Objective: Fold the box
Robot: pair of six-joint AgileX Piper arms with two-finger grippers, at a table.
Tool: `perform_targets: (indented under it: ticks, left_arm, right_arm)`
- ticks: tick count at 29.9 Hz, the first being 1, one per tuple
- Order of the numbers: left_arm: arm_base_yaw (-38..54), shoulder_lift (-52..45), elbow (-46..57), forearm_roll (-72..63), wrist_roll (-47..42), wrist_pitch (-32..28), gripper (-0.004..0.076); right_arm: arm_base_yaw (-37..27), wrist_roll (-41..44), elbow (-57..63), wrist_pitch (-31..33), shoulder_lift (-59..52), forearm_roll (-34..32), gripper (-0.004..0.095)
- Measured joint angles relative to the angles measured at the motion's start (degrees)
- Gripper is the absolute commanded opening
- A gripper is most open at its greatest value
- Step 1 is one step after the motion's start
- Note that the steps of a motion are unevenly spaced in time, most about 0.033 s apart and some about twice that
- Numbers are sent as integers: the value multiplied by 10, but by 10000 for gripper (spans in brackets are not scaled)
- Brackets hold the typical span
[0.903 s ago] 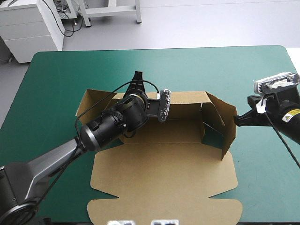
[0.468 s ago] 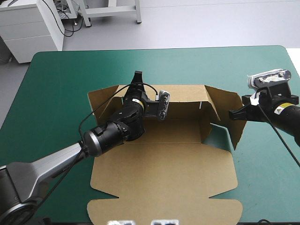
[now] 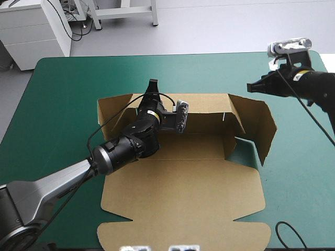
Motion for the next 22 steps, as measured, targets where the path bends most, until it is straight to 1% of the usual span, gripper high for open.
perform_targets:
  ticks: [5, 10, 17, 22]
  left_arm:
    - [0, 0, 0, 0, -7, 0, -8]
    - [0, 0, 0, 1, -7, -1, -8]
    - [0, 0, 0, 1, -7, -1, -8]
    - [0, 0, 0, 1, -9, -1, -8]
  right_arm:
    - [0, 31, -130, 70, 107, 0, -19]
    - [0, 57, -200, 127, 200, 3, -19]
    - [0, 60, -212, 192, 279, 11, -19]
    - [0, 56, -212, 201, 284, 15, -19]
